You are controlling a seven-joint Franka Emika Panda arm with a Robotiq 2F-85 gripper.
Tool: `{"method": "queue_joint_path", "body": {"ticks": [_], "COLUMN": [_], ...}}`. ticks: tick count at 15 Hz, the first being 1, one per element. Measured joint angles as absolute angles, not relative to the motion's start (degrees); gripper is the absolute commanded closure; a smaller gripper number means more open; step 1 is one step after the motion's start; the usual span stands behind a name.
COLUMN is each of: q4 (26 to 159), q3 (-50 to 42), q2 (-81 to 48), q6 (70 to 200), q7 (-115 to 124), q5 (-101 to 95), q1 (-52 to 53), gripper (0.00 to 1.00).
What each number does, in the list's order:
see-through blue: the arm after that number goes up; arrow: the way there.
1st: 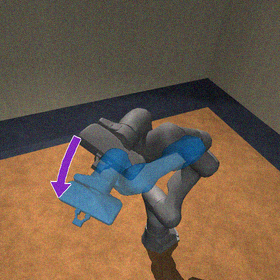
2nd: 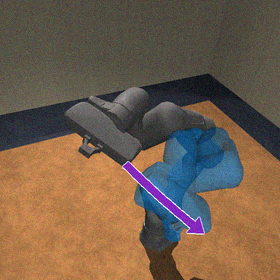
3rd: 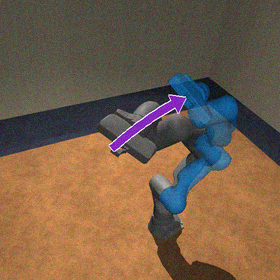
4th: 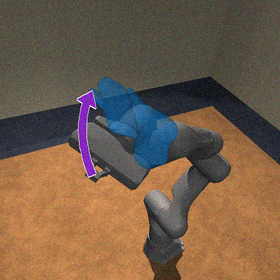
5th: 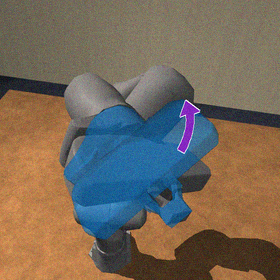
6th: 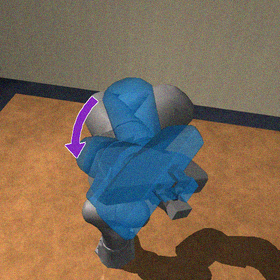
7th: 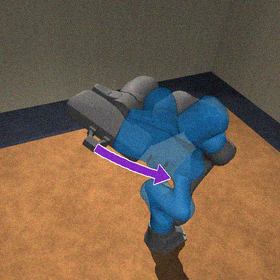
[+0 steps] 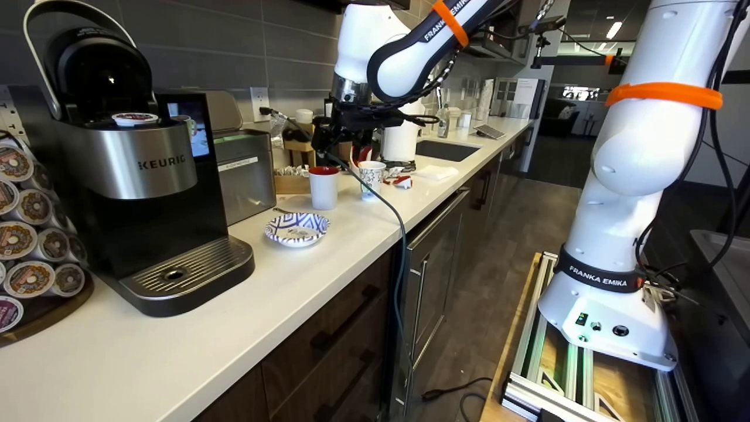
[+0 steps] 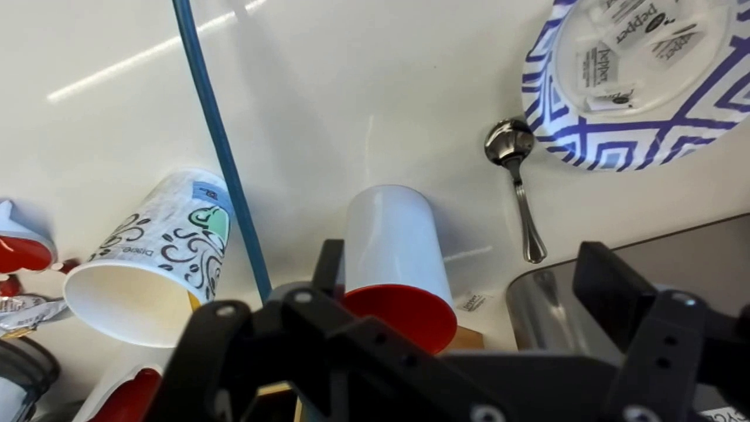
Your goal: Put the stick inside the white mug
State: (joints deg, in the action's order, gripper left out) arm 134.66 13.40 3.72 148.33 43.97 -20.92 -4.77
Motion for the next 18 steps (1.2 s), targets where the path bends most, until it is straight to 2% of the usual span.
{"method": "queue_joint_path", "body": {"ticks": [5,8,12,15,18], "q4": [131.32,125.69,117.99,115.11,114.37], "q3": [8.48,6.04,3.07,3.62,3.9], "q2": [0.19,-6.11,-12.38,-12.78,-12.74], "q6": [156.95,161.45,159.17,153.14,152.33], "q7": [44.67,46.97,47.97,44.32,43.65], "q5": [-24.87,-34.8,-43.86,-41.62,-41.15], "q1": [-4.02,-5.39,-5.38,-5.43,-5.41], "gripper": [0.0,0.0,0.0,0.0,0.0]}}
